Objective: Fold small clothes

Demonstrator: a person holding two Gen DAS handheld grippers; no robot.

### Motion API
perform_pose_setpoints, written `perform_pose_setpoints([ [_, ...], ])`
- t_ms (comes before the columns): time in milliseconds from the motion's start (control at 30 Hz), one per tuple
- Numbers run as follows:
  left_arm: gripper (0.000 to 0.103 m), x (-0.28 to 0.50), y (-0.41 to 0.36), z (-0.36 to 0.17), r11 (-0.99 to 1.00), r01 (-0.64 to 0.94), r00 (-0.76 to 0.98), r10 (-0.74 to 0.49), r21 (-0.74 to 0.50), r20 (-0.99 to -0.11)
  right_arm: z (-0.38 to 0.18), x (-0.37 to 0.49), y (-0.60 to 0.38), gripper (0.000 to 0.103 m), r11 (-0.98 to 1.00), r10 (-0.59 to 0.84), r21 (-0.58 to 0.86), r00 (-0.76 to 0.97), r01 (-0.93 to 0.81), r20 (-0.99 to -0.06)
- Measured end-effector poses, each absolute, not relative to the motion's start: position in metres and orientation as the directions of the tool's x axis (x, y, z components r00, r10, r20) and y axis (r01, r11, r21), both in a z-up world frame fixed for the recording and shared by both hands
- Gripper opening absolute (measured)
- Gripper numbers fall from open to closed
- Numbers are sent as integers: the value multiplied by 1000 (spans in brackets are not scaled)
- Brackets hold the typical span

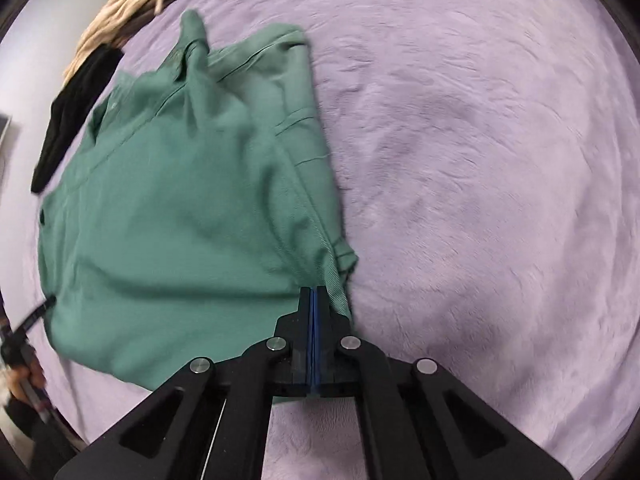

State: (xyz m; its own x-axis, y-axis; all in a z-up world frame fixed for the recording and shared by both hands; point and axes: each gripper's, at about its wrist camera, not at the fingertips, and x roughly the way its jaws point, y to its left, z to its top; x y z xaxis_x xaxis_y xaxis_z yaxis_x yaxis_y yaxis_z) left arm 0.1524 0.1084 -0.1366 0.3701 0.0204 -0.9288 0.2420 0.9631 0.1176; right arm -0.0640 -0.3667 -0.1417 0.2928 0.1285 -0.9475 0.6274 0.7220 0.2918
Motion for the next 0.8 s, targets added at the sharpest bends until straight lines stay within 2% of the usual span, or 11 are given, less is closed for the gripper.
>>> perform_pose_setpoints([
  [200,66,152,109,-113,962,237,408,28,136,-913,-104,-40,-367,9,726,86,342,414,597,-906],
  [233,66,155,103,-110,964,238,414,7,116,-910,-100,-29,-372,23,737,79,339,423,585,-903],
  [267,66,158,96,-108,965,239,421,-7,103,-907,-97,-18,-373,46,744,62,326,425,583,-903],
  [300,66,164,90,-107,965,242,429,-15,99,-903,-95,-5,-377,54,749,42,318,437,582,-898],
  [333,66,171,83,-107,965,243,441,-16,101,-898,-96,5,-380,57,753,37,319,447,575,-894],
  [400,66,181,68,-104,965,246,459,-31,94,-888,-98,27,-383,53,764,38,308,437,567,-899],
  [467,66,191,55,-105,964,249,477,-38,94,-878,-109,49,-383,41,778,19,264,399,570,-917],
  [600,66,214,42,-133,968,214,446,22,130,-895,-143,47,-398,36,758,6,203,305,619,-952],
  [667,77,220,45,-146,971,211,422,16,115,-906,-155,43,-404,34,726,39,245,318,643,-947],
  [700,90,222,50,-148,971,198,434,37,135,-900,-156,42,-405,34,720,42,253,324,646,-945],
  [800,92,224,64,-143,975,193,412,16,105,-911,-150,40,-403,41,738,29,234,316,634,-948],
])
